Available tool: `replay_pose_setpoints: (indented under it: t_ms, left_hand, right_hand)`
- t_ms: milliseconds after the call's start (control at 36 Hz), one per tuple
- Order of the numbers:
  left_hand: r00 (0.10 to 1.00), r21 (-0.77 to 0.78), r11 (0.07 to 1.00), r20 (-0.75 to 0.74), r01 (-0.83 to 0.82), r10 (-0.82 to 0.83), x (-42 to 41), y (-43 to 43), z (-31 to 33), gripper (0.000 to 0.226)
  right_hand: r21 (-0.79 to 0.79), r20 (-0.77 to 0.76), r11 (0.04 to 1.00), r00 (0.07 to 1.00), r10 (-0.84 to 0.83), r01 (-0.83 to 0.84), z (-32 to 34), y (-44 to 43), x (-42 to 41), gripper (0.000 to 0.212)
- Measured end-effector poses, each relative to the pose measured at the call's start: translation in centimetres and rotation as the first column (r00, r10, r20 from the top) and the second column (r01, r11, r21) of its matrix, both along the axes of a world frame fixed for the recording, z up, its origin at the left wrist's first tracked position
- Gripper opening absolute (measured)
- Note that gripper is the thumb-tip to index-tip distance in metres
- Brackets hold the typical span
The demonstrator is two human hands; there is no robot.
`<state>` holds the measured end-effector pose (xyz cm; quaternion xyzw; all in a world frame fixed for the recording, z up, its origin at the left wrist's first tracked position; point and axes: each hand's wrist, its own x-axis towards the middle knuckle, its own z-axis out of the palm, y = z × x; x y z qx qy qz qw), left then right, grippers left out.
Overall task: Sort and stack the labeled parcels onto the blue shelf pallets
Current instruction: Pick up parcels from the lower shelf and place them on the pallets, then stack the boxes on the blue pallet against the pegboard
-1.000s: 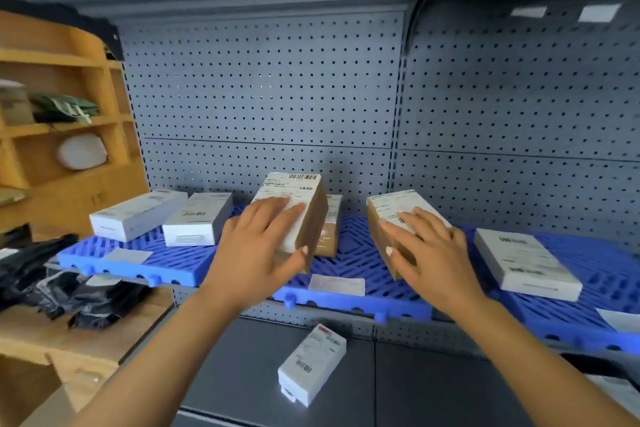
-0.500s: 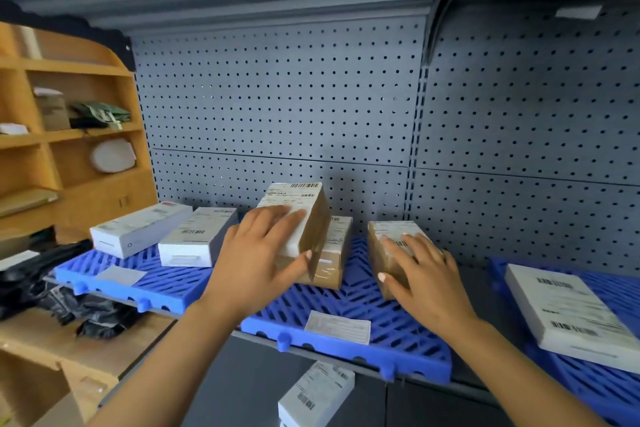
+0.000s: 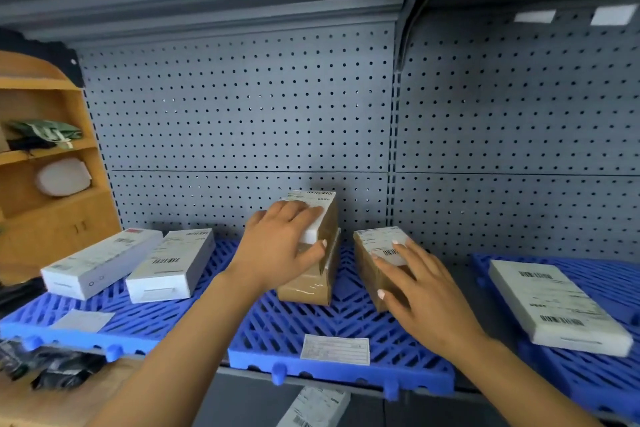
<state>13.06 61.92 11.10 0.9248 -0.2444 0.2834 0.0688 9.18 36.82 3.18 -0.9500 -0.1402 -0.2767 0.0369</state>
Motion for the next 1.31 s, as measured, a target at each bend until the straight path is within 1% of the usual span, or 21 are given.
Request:
replay_pose_setpoints:
  t_ms: [111, 194, 250, 361, 500, 556, 639, 722, 833, 889, 1056, 1222, 1306]
  left_hand:
    - [0.999, 0.016, 0.999, -0.006, 0.041, -0.041, 0.9, 0.1, 0.2, 0.072]
    - [0.993, 0.03, 0.996, 0.079, 0.085, -0.087, 1.2, 0.1, -0.2, 0.064]
    - [0.981, 0.044, 0.991, 0.14, 0.127, -0.132, 0.9, 0.0, -0.2, 0.061]
    - [0.934, 0.082, 0.96, 0.219, 0.269, -0.281, -0.9, -1.0, 0.1, 0.06]
    - [0.874, 0.116, 0.904, 0.232, 0.412, -0.428, -2.8, -2.9, -0.6, 0.056]
    - [0.851, 0.106, 0.878, 0.216, 0.467, -0.479, -3.3, -3.7, -1.2, 0.055]
    - [0.814, 0.09, 0.832, 0.177, 0.547, -0.554, -3.8, -5.1, -2.4, 0.054]
    - [0.765, 0.108, 0.776, 0.13, 0.621, -0.63, -4.2, -7.0, -4.1, 0.052]
    - [0.687, 0.124, 0.692, 0.088, 0.711, -0.721, -5.2, -11.0, -6.3, 0.052]
    - [0.646, 0.109, 0.649, 0.07, 0.753, -0.76, -6.1, -13.3, -7.1, 0.052]
    - [0.504, 0.076, 0.506, 0.043, 0.859, -0.863, -9.6, -20.5, -9.5, 0.05]
    - [0.439, 0.112, 0.438, 0.014, 0.892, -0.898, -13.3, -28.7, -10.8, 0.051]
    - [0.397, 0.097, 0.395, 0.005, 0.913, -0.918, -15.7, -33.1, -11.7, 0.047]
  right_hand:
    - [-0.002, 0.014, 1.0, 1.0, -0.017, 0.017, 0.2, 0.3, -0.6, 0.051]
    - [-0.004, 0.028, 0.999, 0.999, -0.041, 0.042, 0.4, 0.6, -1.1, 0.053]
    - [0.026, 0.027, 0.999, 0.999, -0.034, 0.034, 0.5, 0.8, -1.5, 0.054]
    - [0.114, 0.033, 0.993, 0.999, 0.009, -0.013, 0.6, 1.1, -2.8, 0.058]
    - [0.115, 0.064, 0.993, 0.998, 0.001, -0.009, 0.8, 1.0, -5.2, 0.057]
    - [0.116, 0.087, 0.993, 0.996, -0.019, 0.009, 0.7, 0.9, -6.6, 0.056]
    - [0.133, 0.101, 0.989, 0.992, -0.069, 0.056, 0.2, 0.4, -8.9, 0.055]
    - [0.168, 0.09, 0.979, 0.987, -0.13, 0.114, -0.9, -0.4, -11.7, 0.055]
    - [0.09, 0.05, 0.964, 0.965, -0.256, 0.251, -2.6, -2.6, -16.0, 0.056]
    - [0.068, 0.042, 0.944, 0.945, -0.325, 0.322, -3.2, -4.0, -18.2, 0.056]
    - [0.088, 0.03, 0.88, 0.882, -0.471, 0.467, -4.5, -9.3, -24.2, 0.053]
    - [0.11, 0.025, 0.78, 0.783, -0.622, 0.616, -5.3, -15.8, -30.9, 0.054]
    - [0.081, 0.004, 0.731, 0.733, -0.68, 0.678, -5.6, -19.8, -34.3, 0.055]
